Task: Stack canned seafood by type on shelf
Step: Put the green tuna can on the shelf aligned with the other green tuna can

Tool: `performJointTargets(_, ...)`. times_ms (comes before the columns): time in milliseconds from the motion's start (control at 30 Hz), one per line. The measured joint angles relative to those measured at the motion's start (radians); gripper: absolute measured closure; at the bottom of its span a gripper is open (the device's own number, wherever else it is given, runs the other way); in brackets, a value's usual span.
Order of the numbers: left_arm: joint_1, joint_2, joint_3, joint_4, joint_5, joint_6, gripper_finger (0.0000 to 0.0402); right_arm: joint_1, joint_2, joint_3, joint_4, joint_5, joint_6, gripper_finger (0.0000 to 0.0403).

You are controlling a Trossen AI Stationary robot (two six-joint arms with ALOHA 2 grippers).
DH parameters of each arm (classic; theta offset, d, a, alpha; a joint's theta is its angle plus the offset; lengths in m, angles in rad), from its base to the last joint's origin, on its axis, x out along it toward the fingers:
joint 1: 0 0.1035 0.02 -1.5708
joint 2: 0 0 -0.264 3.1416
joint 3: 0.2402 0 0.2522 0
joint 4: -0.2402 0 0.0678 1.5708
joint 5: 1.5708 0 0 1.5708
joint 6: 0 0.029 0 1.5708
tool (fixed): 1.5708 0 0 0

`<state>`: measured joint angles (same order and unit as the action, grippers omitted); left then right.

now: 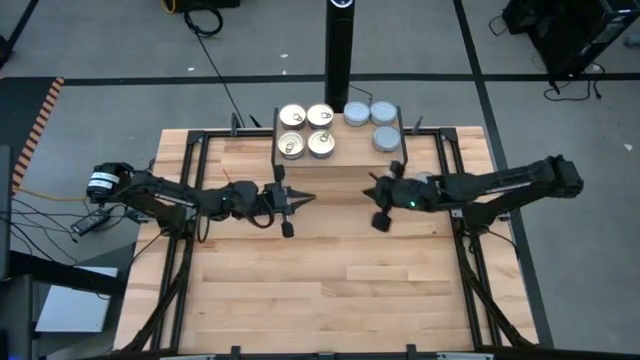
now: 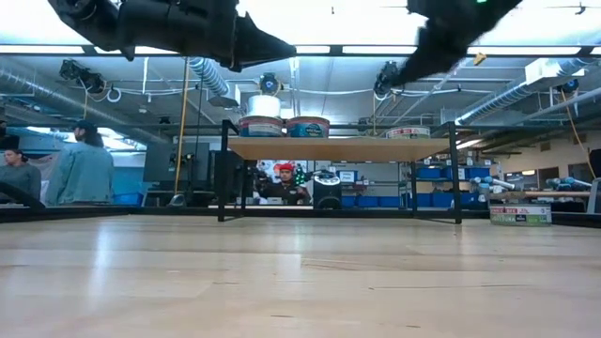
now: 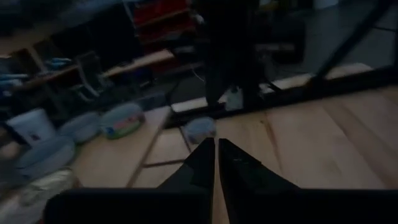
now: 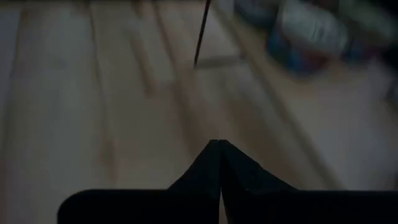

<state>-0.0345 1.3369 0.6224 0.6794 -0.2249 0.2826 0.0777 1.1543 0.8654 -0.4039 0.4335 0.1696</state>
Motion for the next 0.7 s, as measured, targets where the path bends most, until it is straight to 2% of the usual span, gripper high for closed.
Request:
performJointTargets(200, 0.000, 0.000, 0.000, -0.040, 0.029, -0.006, 0.0376, 0.054, -0.039, 0.000, -0.324, 0.003, 0.303, 0.0383)
performJointTargets(400, 0.000, 0.000, 0.000, -0.065, 0.029, 0.004, 0.0376, 0.015, -0.010, 0.000, -0.595, -0.012, 0.485, 0.0368)
performJointTargets(567, 0.001, 0.023, 0.000, 0.001, 0.029, 0.046, 0.0376, -0.054, 0.022, -0.001, -0.685, -0.055, 0.537, 0.0348)
performJointTargets(700, 0.002, 0.037, 0.000, 0.035, 0.026, 0.103, 0.0376, -0.116, 0.063, -0.001, -0.702, -0.095, 0.488, 0.0323)
